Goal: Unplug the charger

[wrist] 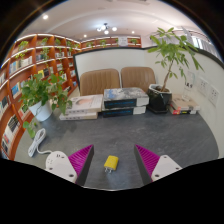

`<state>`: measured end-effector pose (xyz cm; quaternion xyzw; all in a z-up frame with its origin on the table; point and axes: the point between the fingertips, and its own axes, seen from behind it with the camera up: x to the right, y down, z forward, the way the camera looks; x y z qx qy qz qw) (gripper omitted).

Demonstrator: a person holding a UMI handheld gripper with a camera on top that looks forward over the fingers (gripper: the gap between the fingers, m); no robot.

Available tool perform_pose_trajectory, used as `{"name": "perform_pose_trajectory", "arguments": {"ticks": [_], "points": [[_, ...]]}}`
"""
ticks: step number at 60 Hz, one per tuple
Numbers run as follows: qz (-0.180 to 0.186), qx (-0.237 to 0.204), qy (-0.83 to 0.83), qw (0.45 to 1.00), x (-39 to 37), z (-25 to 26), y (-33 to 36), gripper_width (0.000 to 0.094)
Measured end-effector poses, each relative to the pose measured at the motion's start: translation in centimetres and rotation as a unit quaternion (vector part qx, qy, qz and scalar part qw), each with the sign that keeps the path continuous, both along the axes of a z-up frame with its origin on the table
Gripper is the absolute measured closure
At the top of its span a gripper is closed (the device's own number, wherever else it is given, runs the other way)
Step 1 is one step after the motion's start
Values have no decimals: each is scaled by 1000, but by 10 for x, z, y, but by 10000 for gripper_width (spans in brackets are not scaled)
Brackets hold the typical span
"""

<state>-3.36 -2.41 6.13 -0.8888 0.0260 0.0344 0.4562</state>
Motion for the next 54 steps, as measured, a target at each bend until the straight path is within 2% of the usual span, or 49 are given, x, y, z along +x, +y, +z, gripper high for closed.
{"name": "perform_pose_trajectory", "arguments": {"ticks": [14, 21, 27, 38, 54], "points": [[-24, 123, 4, 992, -6, 163, -40, 120], [-24, 154, 0, 988, -19, 215, -79, 89], [-21, 162, -3, 987, -32, 227, -114, 86], [-17, 119, -18, 993, -58, 202, -172, 86], [0, 104, -24, 994, -82, 182, -211, 83]]}}
